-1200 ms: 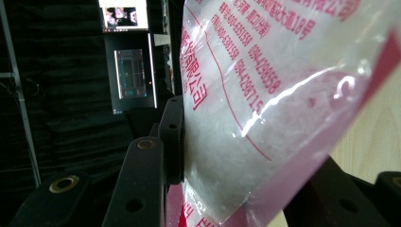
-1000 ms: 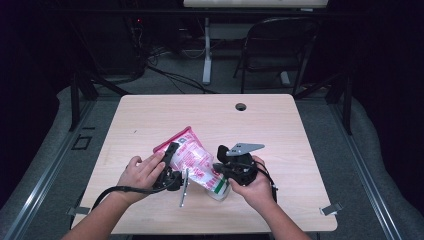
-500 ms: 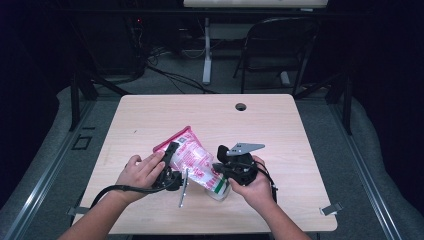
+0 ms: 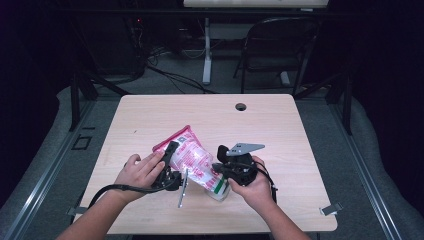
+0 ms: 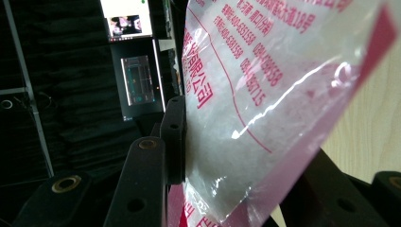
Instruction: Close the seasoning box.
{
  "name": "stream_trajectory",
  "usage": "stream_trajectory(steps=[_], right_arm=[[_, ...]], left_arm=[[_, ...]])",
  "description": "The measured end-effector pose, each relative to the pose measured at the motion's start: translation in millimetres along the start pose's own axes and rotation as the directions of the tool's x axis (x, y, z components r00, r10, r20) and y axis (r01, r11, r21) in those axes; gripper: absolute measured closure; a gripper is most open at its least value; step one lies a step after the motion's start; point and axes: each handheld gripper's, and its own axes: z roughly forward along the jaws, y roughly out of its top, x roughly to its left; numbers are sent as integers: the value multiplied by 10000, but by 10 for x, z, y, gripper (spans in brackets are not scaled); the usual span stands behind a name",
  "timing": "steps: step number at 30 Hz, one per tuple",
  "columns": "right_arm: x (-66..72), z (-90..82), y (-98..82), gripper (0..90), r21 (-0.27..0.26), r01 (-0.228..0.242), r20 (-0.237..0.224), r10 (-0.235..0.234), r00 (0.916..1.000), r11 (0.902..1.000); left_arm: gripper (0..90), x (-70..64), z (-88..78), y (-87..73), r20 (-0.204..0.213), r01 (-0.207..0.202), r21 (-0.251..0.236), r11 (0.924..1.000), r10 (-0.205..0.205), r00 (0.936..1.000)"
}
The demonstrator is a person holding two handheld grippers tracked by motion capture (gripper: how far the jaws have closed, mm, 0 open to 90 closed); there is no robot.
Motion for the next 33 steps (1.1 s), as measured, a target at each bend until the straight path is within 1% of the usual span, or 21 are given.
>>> stream_trajectory(steps=[7,13,15,21,23,25,26,27,28,30,31,33], right_arm=[[6,-2,5,900,-38,-15,23,15,10000,10000],[2,-2,7,900,-51,-61,-55,61,10000,10000],[3,-2,7,900,-62,-57,-49,57,10000,10000],[8,-3,5,900,-116,-50,-18,50,10000,9999],[7,-5,6,900,-118,-44,-25,43,10000,9999],[6,-4,5,900,-123,-55,-30,55,10000,9999],[7,-3,4,900,-121,-53,-18,53,10000,9999],[7,-3,3,900,-120,-56,-20,55,10000,9999],[7,-3,3,900,-125,-54,-20,54,10000,9999],[4,-2,1,900,-146,-70,-34,69,10000,9999],[2,-3,1,900,-152,-58,-33,58,10000,9999],[3,-4,1,900,-178,-58,-25,58,10000,9998]], left_arm=[[650,19,-5,0,-103,-129,20,9999,129,9999],[651,29,-11,1,-155,-283,50,9996,284,9995],[651,40,-15,5,-312,-433,28,9991,434,9986],[652,47,-25,8,-424,-537,20,9986,537,9977],[653,47,-26,7,-363,-546,55,9985,547,9978],[653,49,-29,10,-391,-598,56,9982,599,9974],[653,55,-31,14,-483,-679,42,9977,680,9965],[654,52,-33,14,-408,-635,80,9980,638,9971],[654,42,-34,12,-339,-493,122,9987,497,9982],[655,58,-35,19,-483,-726,72,9973,729,9962],[656,58,-36,19,-415,-683,98,9976,686,9968],[656,63,-37,21,-439,-725,105,9973,729,9964]])
